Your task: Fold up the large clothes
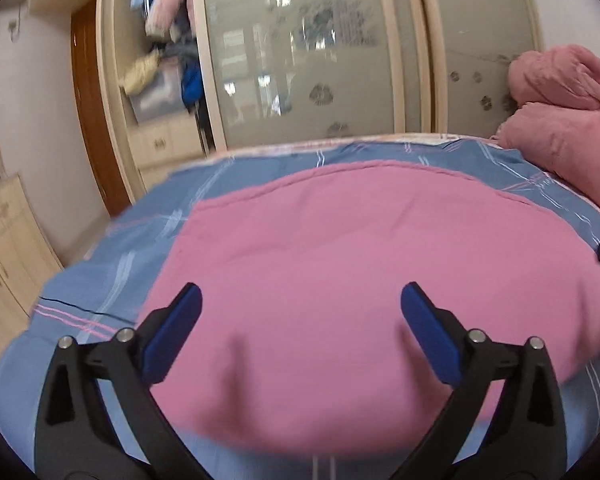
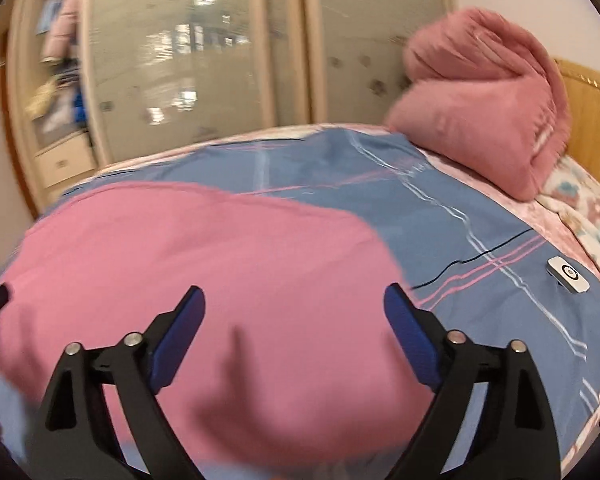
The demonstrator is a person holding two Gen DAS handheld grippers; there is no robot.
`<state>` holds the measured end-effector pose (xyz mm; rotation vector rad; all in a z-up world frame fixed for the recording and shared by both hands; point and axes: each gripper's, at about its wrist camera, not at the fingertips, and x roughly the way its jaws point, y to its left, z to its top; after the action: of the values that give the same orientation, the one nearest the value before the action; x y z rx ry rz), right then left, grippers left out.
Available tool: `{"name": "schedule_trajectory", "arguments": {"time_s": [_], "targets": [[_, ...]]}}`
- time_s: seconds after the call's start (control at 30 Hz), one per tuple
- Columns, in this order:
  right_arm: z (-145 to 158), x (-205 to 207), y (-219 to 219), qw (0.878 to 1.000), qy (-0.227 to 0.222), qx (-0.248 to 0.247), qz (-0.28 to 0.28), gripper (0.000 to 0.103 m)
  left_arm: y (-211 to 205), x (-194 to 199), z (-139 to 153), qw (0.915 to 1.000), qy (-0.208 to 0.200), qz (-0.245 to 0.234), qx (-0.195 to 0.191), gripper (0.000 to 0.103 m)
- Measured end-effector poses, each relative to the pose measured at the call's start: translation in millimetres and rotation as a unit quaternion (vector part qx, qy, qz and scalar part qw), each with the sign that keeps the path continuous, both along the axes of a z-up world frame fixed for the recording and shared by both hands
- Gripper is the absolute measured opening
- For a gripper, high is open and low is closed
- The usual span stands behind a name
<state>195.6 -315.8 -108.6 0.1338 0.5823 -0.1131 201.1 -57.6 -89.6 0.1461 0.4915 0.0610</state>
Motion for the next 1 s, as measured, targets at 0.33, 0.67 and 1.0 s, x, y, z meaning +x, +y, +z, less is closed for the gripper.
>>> {"name": "schedule_trajectory", "arguments": {"time_s": [0.33, 0.67, 1.0], "targets": [[36, -76, 77, 0.999, 0.002, -0.039, 0.031, 0.1, 1, -71, 26, 0.9996, -0.01, 0.015, -0.022, 0.101], [51, -103, 81, 0.999, -0.011, -0.042, 0.029, 0.101, 2, -108, 42, 0.999, -0.013, 0.008, -0.043, 0.101], [59, -118, 83, 0.999, -0.02, -0.038, 0.028, 0.101, 4, -122, 44, 0.999, -0.007, 0.008, -0.044, 0.101]]}}
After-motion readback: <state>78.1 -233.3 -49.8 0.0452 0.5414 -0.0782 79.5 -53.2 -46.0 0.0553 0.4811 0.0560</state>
